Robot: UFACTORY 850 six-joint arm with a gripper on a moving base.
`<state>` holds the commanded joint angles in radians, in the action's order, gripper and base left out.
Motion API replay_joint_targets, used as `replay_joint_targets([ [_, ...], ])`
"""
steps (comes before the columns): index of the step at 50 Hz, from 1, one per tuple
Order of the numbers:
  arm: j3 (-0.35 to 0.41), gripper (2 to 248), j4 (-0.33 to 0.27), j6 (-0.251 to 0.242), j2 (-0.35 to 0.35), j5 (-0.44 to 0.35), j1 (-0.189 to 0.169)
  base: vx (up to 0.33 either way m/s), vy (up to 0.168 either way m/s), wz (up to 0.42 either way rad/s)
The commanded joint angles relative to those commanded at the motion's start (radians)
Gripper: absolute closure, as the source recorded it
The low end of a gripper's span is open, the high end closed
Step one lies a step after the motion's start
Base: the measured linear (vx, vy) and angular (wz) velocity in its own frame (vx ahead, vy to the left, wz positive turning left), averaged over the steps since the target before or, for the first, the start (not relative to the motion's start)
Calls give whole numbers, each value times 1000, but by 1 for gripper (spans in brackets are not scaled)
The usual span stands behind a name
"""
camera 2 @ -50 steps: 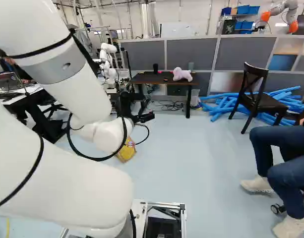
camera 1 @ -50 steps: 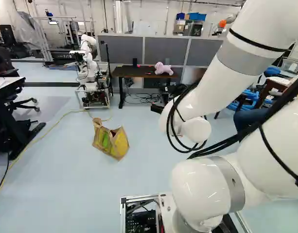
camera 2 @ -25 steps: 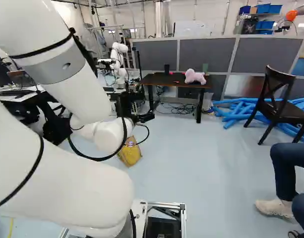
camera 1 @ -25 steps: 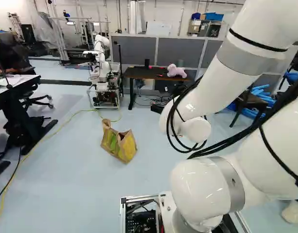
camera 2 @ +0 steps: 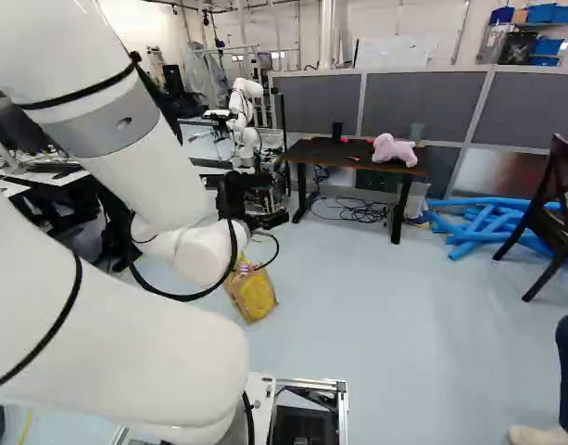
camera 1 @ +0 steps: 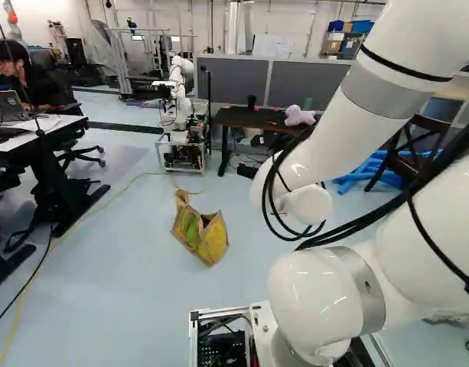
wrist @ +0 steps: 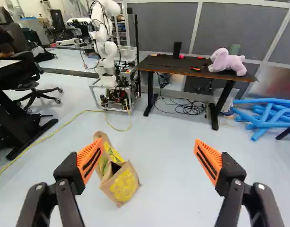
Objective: Pick up the bag on the ground and place it on the table
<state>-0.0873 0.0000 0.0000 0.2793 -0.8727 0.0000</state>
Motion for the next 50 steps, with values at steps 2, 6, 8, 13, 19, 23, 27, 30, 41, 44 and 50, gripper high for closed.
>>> replay_joint_targets([
  [2, 0, 3, 0, 0, 0, 0, 0, 189, 52, 227],
  [6, 0, 3, 0, 0, 0, 0, 0, 178, 45, 215],
  [8, 0, 3, 0, 0, 0, 0, 0, 199, 44, 214],
  [13, 0, 3, 0, 0, 0, 0, 0, 183, 47, 215],
  [19, 0, 3, 0, 0, 0, 0, 0, 189, 49, 219],
  [23, 0, 3, 0, 0, 0, 0, 0, 183, 48, 210],
  [27, 0, 3, 0, 0, 0, 0, 0, 185, 50, 214],
  [30, 0, 3, 0, 0, 0, 0, 0, 197, 45, 204],
  [41, 0, 3, 0, 0, 0, 0, 0, 187, 38, 171],
  [44, 0, 3, 0, 0, 0, 0, 0, 197, 43, 172],
  [50, 0, 3, 0, 0, 0, 0, 0, 201, 31, 134],
])
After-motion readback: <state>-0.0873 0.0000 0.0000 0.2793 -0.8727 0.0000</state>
